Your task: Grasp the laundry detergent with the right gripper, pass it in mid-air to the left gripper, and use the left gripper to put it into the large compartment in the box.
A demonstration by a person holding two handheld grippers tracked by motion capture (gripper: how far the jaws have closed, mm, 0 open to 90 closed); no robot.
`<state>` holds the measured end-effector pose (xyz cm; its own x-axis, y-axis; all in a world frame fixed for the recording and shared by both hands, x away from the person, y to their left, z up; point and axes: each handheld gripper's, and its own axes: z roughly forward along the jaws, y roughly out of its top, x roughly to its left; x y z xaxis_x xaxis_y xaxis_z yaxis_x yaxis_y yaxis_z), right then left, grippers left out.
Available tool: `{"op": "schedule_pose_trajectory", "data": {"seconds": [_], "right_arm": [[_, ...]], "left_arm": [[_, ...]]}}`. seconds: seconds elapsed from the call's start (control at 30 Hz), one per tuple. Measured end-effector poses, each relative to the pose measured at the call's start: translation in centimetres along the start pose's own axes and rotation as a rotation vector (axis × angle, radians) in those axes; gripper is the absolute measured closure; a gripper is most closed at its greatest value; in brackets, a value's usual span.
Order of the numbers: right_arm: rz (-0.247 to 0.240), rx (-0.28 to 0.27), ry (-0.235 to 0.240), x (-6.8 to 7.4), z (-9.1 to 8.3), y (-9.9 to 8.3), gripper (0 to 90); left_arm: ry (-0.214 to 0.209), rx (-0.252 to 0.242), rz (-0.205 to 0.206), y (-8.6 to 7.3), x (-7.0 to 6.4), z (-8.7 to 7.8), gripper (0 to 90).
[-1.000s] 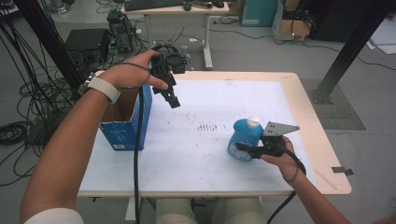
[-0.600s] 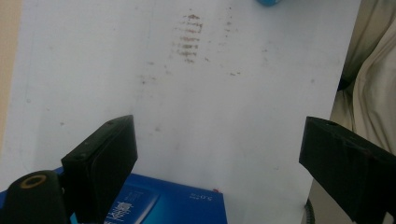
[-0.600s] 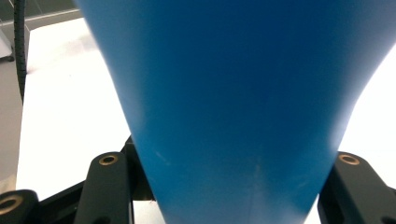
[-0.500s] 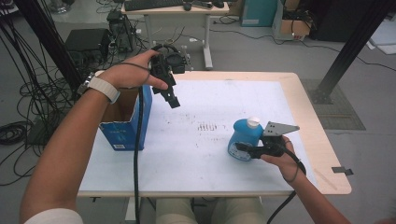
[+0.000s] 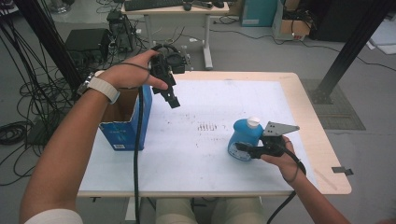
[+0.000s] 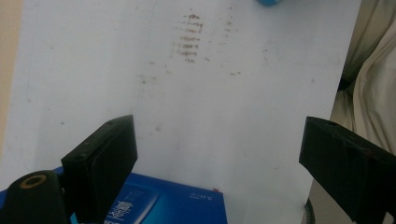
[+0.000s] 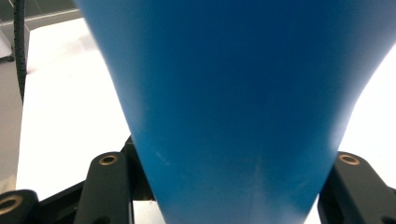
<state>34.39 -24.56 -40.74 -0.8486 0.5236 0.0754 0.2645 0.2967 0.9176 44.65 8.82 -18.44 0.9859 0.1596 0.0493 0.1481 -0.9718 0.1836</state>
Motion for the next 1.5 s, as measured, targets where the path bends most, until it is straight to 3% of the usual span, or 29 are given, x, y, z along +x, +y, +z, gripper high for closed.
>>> {"op": "schedule_pose_trajectory", "data": {"seconds": [0.77,1.0,1.5], "right_arm": [[-0.004,0.010,0.004,-0.06,-0.05,0.03,42.0],[0.030,0.022,0.001,0.18,-0.10,0.07,42.0],[0.028,0.021,0.000,0.17,-0.10,0.06,42.0]], "left_arm": [[-0.001,-0.001,-0.002,0.04,-0.02,0.03,11.6],[-0.001,-0.001,0.001,0.03,0.01,0.02,11.6],[0.002,-0.001,0.000,0.08,-0.04,0.04,11.6]]}}
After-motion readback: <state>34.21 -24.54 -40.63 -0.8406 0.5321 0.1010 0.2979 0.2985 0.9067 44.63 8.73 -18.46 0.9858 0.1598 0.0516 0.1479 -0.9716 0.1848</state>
